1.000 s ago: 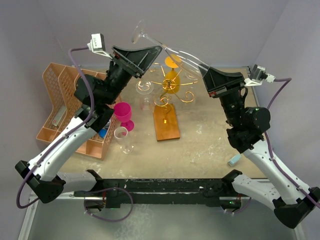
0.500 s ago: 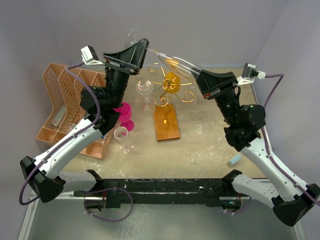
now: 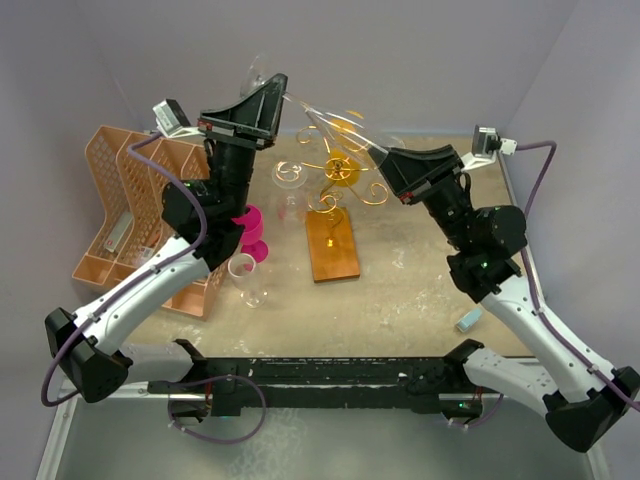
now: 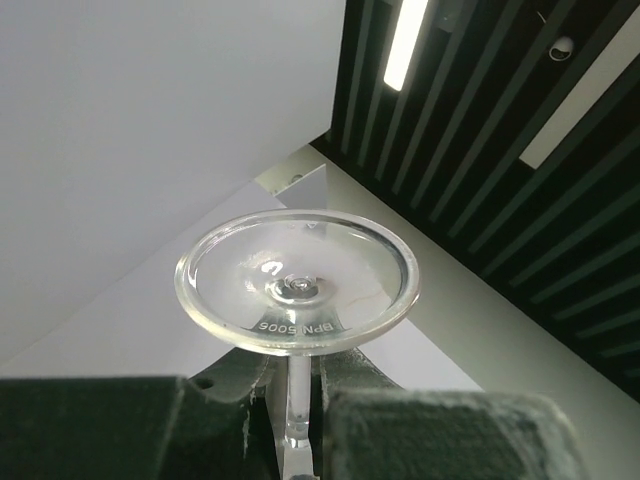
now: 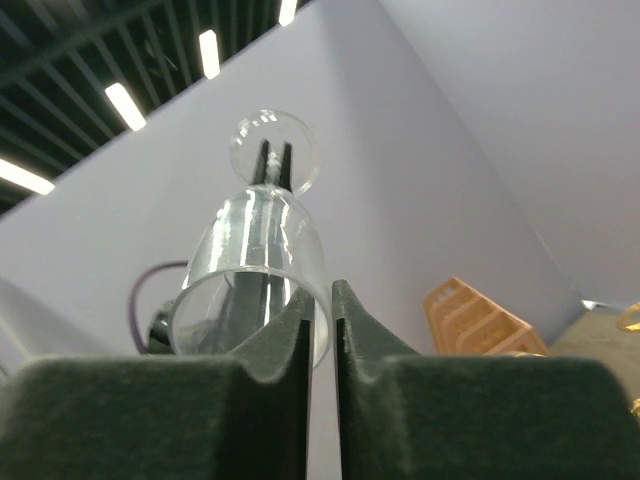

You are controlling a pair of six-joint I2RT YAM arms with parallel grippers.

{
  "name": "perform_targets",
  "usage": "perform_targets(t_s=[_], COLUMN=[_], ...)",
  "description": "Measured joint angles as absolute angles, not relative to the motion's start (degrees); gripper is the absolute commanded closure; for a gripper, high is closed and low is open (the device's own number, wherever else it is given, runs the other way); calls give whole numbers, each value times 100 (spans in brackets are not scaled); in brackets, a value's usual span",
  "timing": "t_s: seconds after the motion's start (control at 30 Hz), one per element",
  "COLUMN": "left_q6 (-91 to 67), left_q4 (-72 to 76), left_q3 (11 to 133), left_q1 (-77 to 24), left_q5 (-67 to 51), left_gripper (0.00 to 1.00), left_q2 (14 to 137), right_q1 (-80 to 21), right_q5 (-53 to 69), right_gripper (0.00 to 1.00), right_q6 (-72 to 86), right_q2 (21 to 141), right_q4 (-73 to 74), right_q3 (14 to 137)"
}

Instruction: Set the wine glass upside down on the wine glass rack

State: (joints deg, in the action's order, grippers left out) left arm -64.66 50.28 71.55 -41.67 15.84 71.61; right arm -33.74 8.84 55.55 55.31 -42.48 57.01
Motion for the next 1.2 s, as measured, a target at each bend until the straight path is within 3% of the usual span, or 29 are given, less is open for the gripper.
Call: perform_targets(t_s=[0.23, 0.53, 0.77, 1.2], left_q6=[-5861, -4705, -3924, -3186], left_q4=[5033, 3776, 2434, 1533], left_q3=[7140, 7199, 7644, 7273], left_q1=[-4136, -4132, -4128, -4128], left_q5=[1623, 1262, -307, -2777], left_gripper=[100, 100, 100, 100], left_q2=[7004, 6243, 6080, 6077], right_q1=[-3374, -3374, -3374, -3376], right_q5=[891, 836, 1358, 3627], right_gripper=[56, 40, 36, 34], right_q6=[5022, 3465, 2598, 2464], right_q2=[5068, 4143, 4119, 5223], right_q4=[-3212, -1498, -985, -2209], right_q3=[5704, 5697, 6307, 6563])
